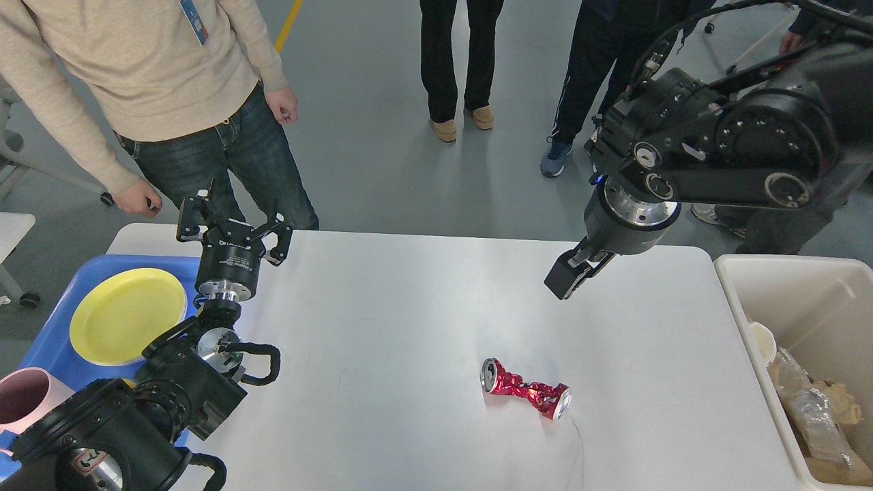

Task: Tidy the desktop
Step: 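Swing the right gripper over the red crushed can and lower onto it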

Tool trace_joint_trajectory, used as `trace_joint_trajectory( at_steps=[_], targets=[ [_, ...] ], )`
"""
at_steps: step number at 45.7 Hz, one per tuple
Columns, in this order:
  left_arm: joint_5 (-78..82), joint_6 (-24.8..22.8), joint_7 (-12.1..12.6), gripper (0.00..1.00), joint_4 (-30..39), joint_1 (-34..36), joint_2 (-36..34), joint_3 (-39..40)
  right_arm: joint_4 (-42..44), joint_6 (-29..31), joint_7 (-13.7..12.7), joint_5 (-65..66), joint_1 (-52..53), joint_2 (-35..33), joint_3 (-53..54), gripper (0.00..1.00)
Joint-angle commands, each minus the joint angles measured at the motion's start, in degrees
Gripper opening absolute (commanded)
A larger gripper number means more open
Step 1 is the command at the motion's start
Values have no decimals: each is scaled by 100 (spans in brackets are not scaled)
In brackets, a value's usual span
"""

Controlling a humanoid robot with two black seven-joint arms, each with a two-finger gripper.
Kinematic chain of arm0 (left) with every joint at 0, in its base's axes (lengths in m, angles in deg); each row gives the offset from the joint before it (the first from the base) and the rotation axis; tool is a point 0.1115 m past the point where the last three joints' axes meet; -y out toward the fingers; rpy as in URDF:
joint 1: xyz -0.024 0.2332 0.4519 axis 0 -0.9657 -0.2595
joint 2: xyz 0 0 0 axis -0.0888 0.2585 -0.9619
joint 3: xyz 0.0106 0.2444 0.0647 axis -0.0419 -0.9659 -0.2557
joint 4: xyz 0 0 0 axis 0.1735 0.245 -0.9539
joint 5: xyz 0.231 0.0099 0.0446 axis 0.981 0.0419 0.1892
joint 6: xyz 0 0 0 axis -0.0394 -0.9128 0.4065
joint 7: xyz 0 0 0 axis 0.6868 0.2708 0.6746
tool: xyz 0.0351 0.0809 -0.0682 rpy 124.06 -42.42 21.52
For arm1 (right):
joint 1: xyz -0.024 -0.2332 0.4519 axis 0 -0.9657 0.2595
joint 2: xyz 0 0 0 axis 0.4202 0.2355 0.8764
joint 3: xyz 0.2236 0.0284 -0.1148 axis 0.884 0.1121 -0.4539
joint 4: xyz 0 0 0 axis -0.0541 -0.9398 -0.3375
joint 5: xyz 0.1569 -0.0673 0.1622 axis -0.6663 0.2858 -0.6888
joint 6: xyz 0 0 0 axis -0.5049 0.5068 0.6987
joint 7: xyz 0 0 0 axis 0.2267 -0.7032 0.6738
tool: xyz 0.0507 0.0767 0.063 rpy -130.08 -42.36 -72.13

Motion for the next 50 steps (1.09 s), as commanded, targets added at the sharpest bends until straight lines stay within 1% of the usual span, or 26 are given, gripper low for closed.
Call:
trace_joint_trajectory(
  at_steps=[1,6,11,20,29,36,50],
  targets=[
    [-1,0,0,96,0,0,-1,0,25,152,-40,-12,-110,-38,292,100],
    [8,0,0,96,0,0,7,0,95,-278,-57,-3,-575,41,266,100],
    [-1,0,0,96,0,0,-1,0,271,-814,-66,23,-1129,287,248,100],
    [-1,0,0,96,0,0,-1,0,1052,-1430,-75,190,-2386,902,204,100],
    [8,0,0,96,0,0,7,0,1536,-1957,-75,611,-3336,1149,160,99],
    [8,0,0,96,0,0,-1,0,1844,-2168,-75,858,-3714,1281,3,98],
    [-1,0,0,96,0,0,-1,0,2301,-2248,-66,867,-4162,1456,-270,98]
  ],
)
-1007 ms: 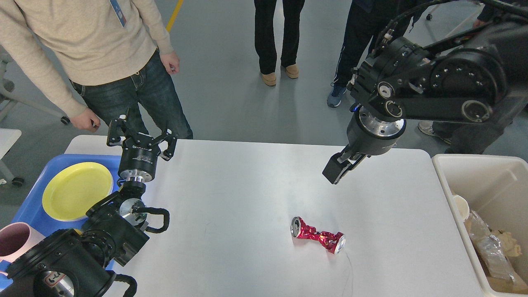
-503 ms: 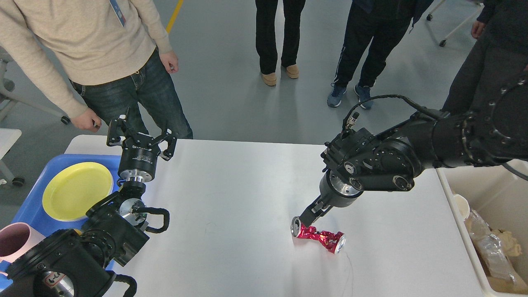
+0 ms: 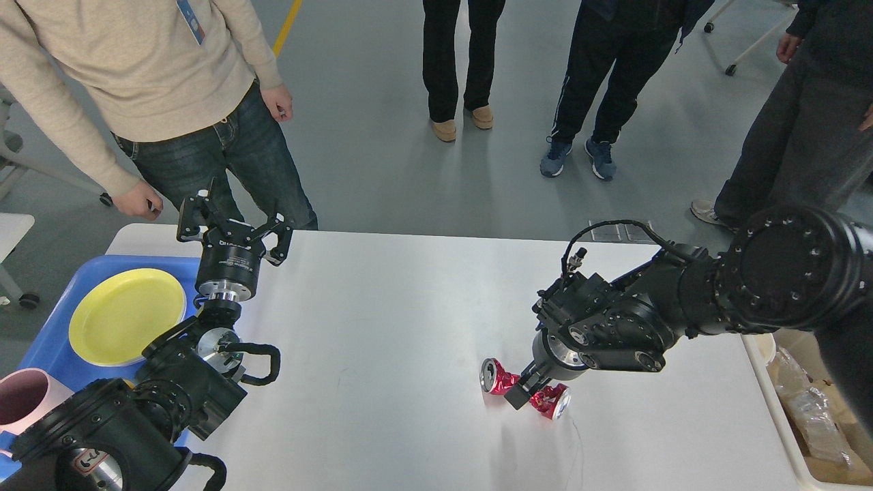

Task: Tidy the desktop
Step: 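Swing the right gripper over the red crushed can and lower onto it, then grasp the red can with the right gripper and lift it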

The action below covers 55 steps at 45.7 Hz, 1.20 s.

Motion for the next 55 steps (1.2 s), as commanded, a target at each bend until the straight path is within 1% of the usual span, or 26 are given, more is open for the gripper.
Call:
trace_joint_trajectory(
  at_steps=[1,5,10,14,19,20,22,27,30,36,37,38,39,41,42,45,51,55],
  targets=[
    [-5,0,0,96,0,0,-1,0,175,-5,5,1,-167,65,-34,97],
    [-5,0,0,96,0,0,-1,0,184,-40,5,1,-246,65,-34,93],
    [-5,0,0,96,0,0,7,0,184,-365,-3,10,-352,118,-51,91],
    [-5,0,0,96,0,0,-1,0,236,-690,-3,71,-431,144,-139,91],
    [-5,0,0,96,0,0,7,0,456,-761,-3,72,-510,293,-289,90],
    [4,0,0,96,0,0,-1,0,508,-761,-12,71,-536,302,-315,89],
    [4,0,0,96,0,0,7,0,570,-761,-12,71,-589,311,-341,81],
    [-5,0,0,96,0,0,7,0,588,-761,-12,63,-615,320,-412,77],
    [-5,0,0,96,0,0,-1,0,579,-744,-12,63,-624,355,-421,66],
    [-5,0,0,96,0,0,-1,0,553,-700,-12,63,-624,381,-421,61],
    [-5,0,0,96,0,0,7,0,553,-700,-12,63,-624,381,-421,58],
    [-5,0,0,96,0,0,7,0,553,-691,-21,63,-624,390,-421,52],
    [4,0,0,96,0,0,-1,0,544,-682,-38,63,-624,390,-429,43],
    [-5,0,0,96,0,0,-1,0,544,-673,-82,54,-624,399,-430,21],
    [-5,0,0,96,0,0,-1,0,544,-673,-100,54,-633,408,-430,15],
    [4,0,0,96,0,0,-1,0,544,-673,-109,54,-633,408,-430,12],
    [-5,0,0,96,0,0,-1,0,535,-673,-109,54,-642,416,-430,1],
    [-5,0,0,96,0,0,-1,0,535,-673,-109,63,-642,408,-421,0]
  ],
)
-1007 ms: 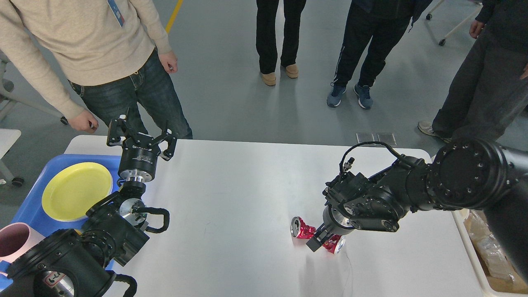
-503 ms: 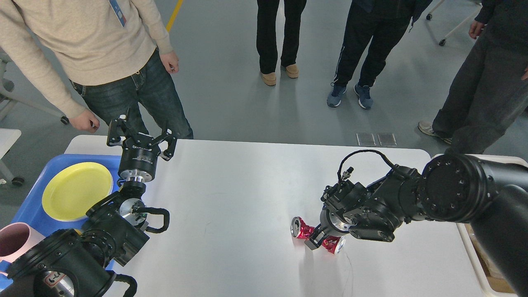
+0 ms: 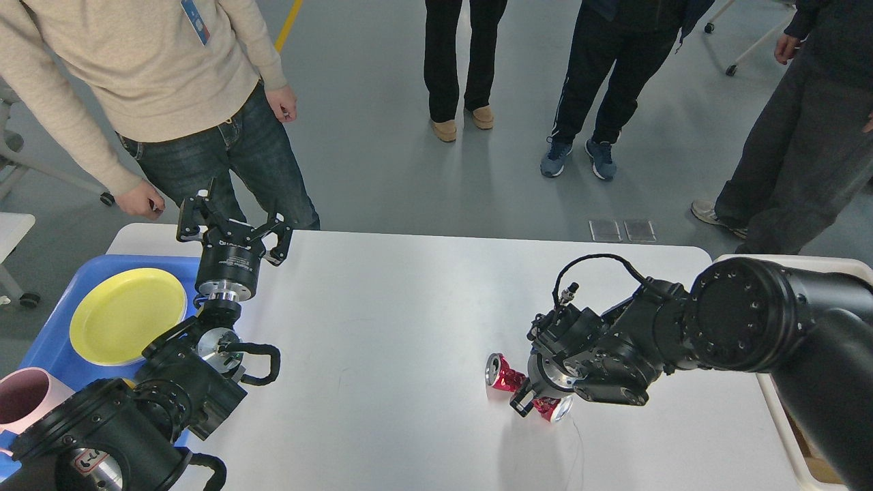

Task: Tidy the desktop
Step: 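Grasp the red can with the right gripper and lift it, then carry the red can over the white bin and release it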

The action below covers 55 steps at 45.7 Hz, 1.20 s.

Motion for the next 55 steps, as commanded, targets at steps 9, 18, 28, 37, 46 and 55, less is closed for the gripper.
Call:
trace_joint_trajectory(
  at_steps=[9,18,28,37,46,55],
  targets=[
    [-3,0,0,96,0,0,-2,0,-9,-9,0,8,16,-7,26,0],
    [-3,0,0,96,-9,0,-2,0,-255,-9,17,-1,288,-121,123,0],
    [-3,0,0,96,0,0,-1,0,-1063,-9,44,-1,1307,-1096,500,0],
    [6,0,0,96,0,0,-2,0,-1855,149,202,-10,2651,-2362,606,0],
    [-3,0,0,96,0,0,-2,0,-2084,694,430,-36,3654,-3276,615,0],
    [-3,0,0,96,0,0,-2,0,-1978,783,457,-36,3637,-3619,597,0]
  ],
)
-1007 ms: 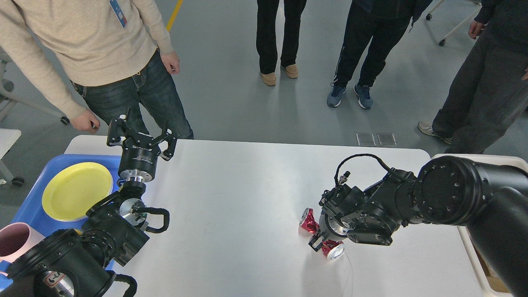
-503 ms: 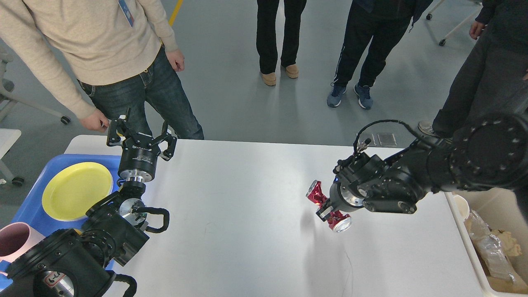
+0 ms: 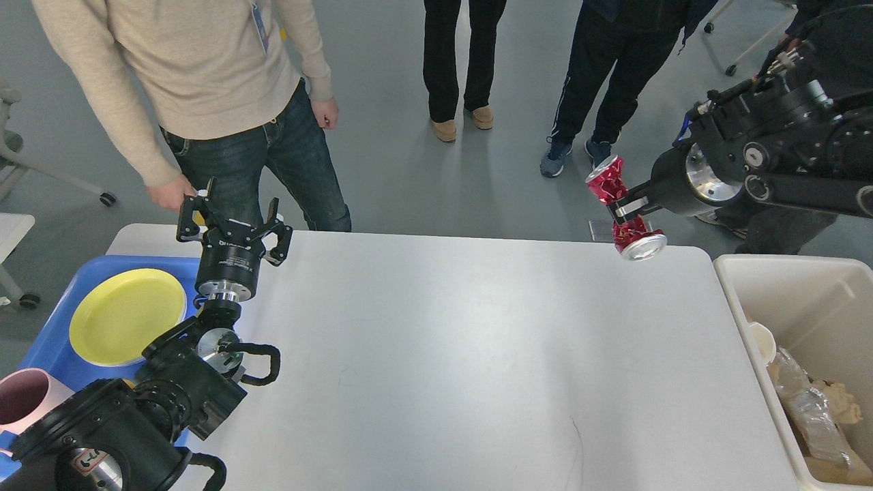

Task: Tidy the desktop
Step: 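Carry the red can over the white bin and release it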

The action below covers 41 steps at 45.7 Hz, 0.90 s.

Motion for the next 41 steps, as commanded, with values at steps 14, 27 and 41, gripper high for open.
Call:
trace_joint_trajectory(
  at_steps=[14,27,41],
  targets=[
    [-5,0,0,96,1,0,0,0,1901,-391,-27,-193,-1595,-1130,7,0],
    [-5,0,0,96,1,0,9,0,4117,-2123,-19,-1959,-4522,-1201,235,0],
    [-5,0,0,96,1,0,0,0,5119,-2238,-36,-2136,-6148,-850,789,34]
  ],
)
